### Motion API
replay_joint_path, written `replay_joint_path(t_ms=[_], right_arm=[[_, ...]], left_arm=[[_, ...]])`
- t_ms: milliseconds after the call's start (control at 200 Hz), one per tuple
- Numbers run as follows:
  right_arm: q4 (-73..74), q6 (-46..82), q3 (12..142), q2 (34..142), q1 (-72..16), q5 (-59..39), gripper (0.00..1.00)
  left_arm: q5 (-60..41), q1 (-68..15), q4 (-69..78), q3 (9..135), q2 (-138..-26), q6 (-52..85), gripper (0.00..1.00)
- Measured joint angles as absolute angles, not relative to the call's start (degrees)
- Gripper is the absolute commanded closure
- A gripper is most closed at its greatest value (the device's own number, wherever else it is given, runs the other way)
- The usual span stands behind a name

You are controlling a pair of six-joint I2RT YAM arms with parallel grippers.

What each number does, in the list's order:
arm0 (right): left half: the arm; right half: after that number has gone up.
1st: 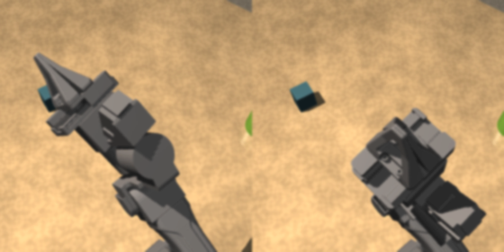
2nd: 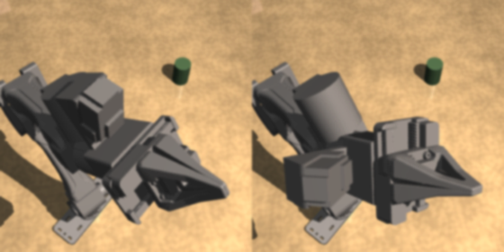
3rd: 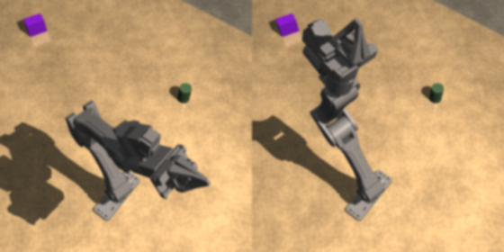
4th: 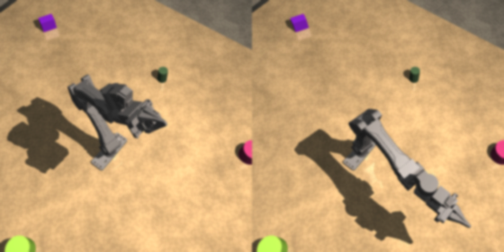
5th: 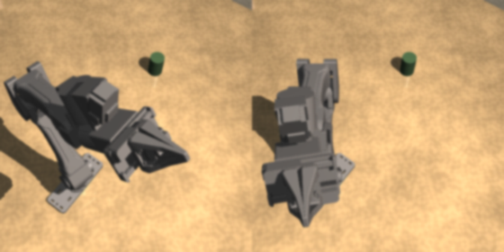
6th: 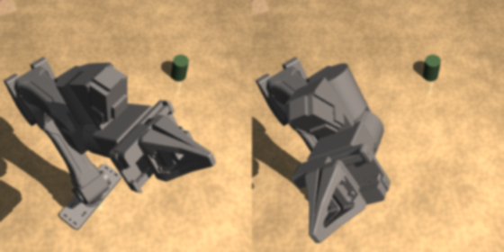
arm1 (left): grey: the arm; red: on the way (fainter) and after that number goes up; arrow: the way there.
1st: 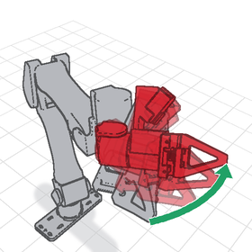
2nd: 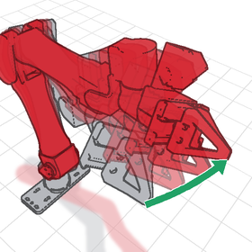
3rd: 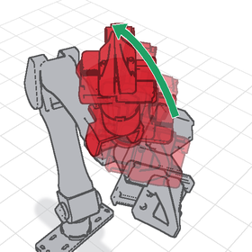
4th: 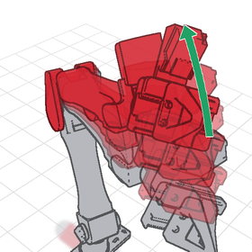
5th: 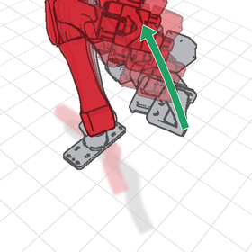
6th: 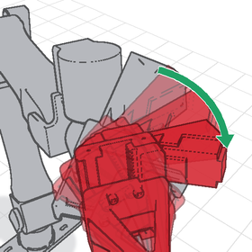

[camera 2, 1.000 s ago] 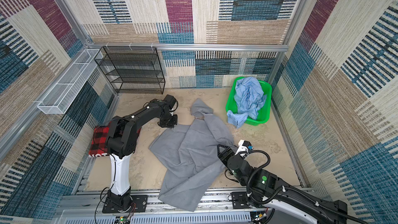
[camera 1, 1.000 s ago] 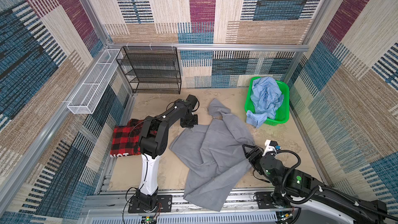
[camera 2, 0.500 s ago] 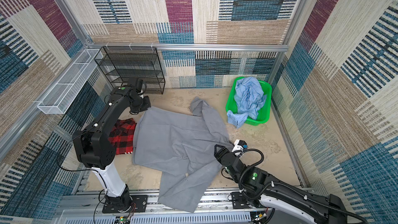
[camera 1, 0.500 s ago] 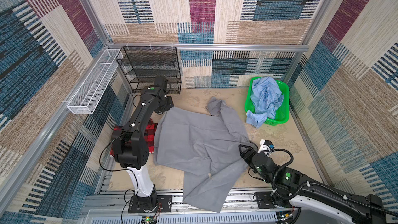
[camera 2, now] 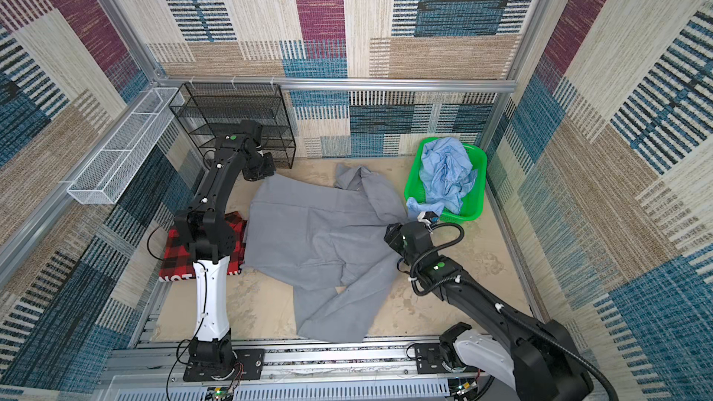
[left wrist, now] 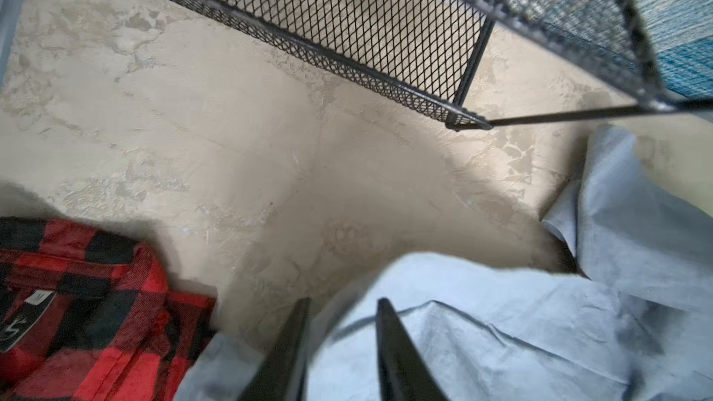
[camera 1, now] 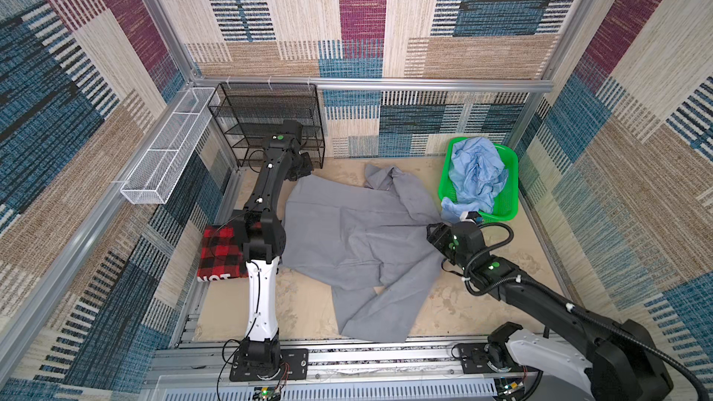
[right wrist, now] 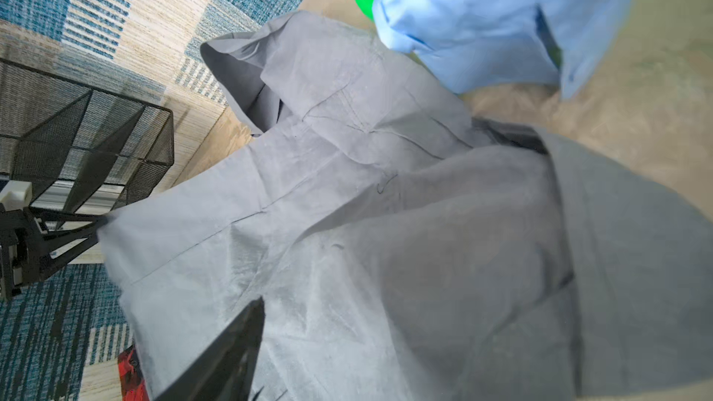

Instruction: Fold and stack the long sleeve shirts

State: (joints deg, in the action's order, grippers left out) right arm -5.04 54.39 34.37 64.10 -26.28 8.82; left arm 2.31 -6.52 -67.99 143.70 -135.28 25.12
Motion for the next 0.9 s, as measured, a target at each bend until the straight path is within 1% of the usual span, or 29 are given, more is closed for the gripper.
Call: replay_joint_path(t_ms=[40, 60, 115, 135, 185, 210, 220, 300, 516, 631, 726, 756, 791, 901], right_arm=[[-4.9, 52.6, 36.6, 66.6, -24.4, 6.9, 0.04], [-4.9, 52.0, 37.4, 67.5, -23.5, 6.1, 0.0], [-5.4, 50.2, 39.6, 69.5, -20.9, 4.9, 0.0], [-5.9, 49.1, 40.3, 70.0, -20.2, 4.2, 0.0], [-7.0, 48.0, 42.2, 71.0, -18.9, 2.9, 0.0], [-7.7, 47.1, 43.1, 71.3, -18.6, 2.5, 0.0], [-7.9, 46.8, 43.3, 71.3, -18.6, 2.2, 0.0], [-8.9, 44.7, 44.0, 69.9, -18.6, 0.1, 0.0], [-14.4, 41.1, 45.2, 65.2, -18.4, -0.5, 0.0], [-19.4, 40.9, 45.3, 62.0, -17.5, -1.6, 0.0], [-23.0, 40.3, 46.3, 59.0, -17.3, -0.3, 0.0], [-24.2, 39.9, 47.2, 58.9, -17.3, 0.6, 0.0], [-26.0, 39.2, 48.7, 58.9, -17.3, 1.7, 0.0], [-31.6, 36.8, 52.9, 58.6, -17.3, 4.8, 0.0]], left_arm=[[1.6, -6.5, -68.4, 145.1, -135.7, 25.4, 0.52], [1.1, -6.5, -68.5, 145.6, -135.7, 25.5, 0.49], [0.3, -6.6, -68.8, 146.2, -134.9, 25.5, 0.36], [-0.4, -6.6, -68.9, 146.1, -134.3, 25.6, 0.3], [-1.6, -6.7, -68.9, 144.7, -132.0, 25.7, 0.09], [-2.0, -6.8, -68.9, 143.2, -130.2, 25.7, 0.02], [-2.1, -6.9, -68.8, 142.5, -129.3, 25.7, 0.01], [-2.8, -7.8, -67.7, 135.3, -122.3, 25.5, 0.01], [-4.3, -8.5, -57.7, 101.5, -97.1, 24.9, 0.01], [-4.7, -8.5, -53.5, 87.5, -87.1, 25.3, 0.01], [-5.0, -8.7, -50.9, 79.5, -81.1, 26.1, 0.01], [-5.0, -8.6, -50.5, 77.6, -79.5, 26.5, 0.07], [-5.4, -8.6, -50.2, 75.4, -77.8, 27.0, 0.1], [-6.2, -8.6, -49.5, 70.4, -73.6, 27.2, 0.09]])
